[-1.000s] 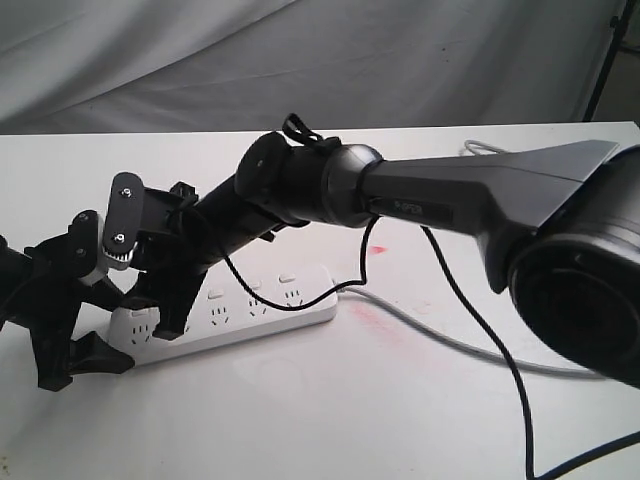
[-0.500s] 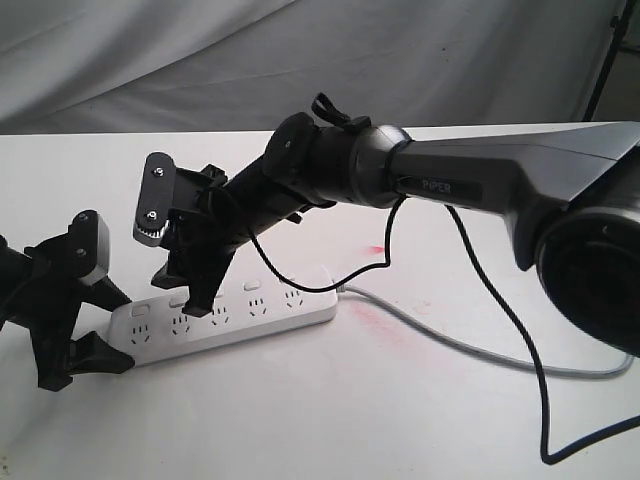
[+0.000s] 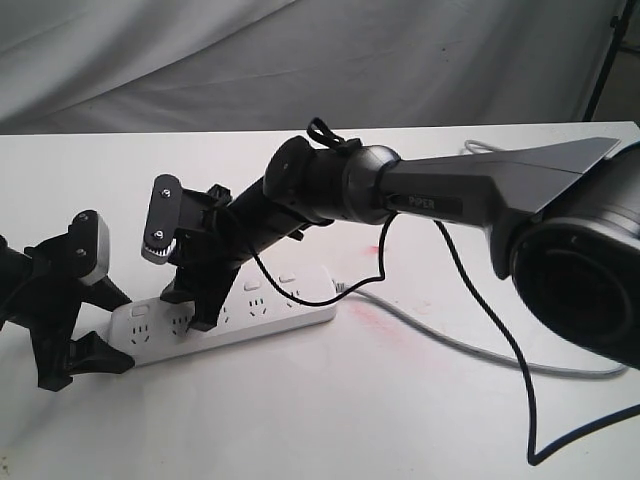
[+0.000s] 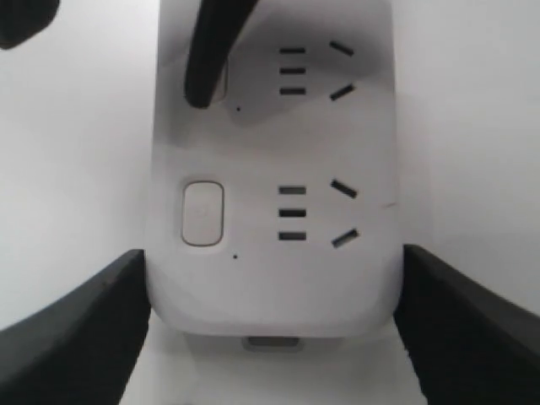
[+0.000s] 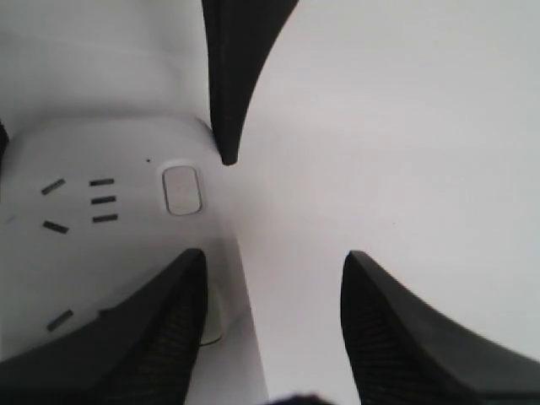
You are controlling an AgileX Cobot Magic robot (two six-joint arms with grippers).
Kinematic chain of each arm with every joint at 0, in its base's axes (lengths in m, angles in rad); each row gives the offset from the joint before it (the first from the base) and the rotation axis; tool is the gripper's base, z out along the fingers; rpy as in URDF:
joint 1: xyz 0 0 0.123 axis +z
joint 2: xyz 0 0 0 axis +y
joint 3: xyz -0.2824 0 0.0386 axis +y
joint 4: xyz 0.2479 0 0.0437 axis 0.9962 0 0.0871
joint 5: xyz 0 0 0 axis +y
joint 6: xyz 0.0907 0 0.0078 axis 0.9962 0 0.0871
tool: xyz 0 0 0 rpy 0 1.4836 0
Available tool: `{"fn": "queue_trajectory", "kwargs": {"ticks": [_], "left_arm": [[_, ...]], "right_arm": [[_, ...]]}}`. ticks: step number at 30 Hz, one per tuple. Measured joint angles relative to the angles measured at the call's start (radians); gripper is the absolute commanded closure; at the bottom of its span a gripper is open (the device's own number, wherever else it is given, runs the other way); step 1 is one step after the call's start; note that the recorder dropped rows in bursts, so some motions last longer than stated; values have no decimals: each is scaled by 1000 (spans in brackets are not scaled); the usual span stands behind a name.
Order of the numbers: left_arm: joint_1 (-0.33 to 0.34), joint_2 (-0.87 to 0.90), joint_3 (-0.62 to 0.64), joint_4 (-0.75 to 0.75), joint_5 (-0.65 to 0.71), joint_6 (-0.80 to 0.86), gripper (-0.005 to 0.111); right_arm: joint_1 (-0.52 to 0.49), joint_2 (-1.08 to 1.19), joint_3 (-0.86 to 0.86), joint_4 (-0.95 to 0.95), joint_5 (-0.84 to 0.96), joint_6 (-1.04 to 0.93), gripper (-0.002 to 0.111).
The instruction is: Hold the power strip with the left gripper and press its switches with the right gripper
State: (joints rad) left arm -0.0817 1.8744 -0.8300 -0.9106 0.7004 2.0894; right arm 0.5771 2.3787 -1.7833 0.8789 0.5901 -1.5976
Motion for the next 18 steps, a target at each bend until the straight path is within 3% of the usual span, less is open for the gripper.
{"fn": "queue_trajectory", "kwargs": {"ticks": [18], "left_arm": [[0,0,0,0,0,0,40]], "right_arm": [[0,0,0,-63,-8,0,61]]}}
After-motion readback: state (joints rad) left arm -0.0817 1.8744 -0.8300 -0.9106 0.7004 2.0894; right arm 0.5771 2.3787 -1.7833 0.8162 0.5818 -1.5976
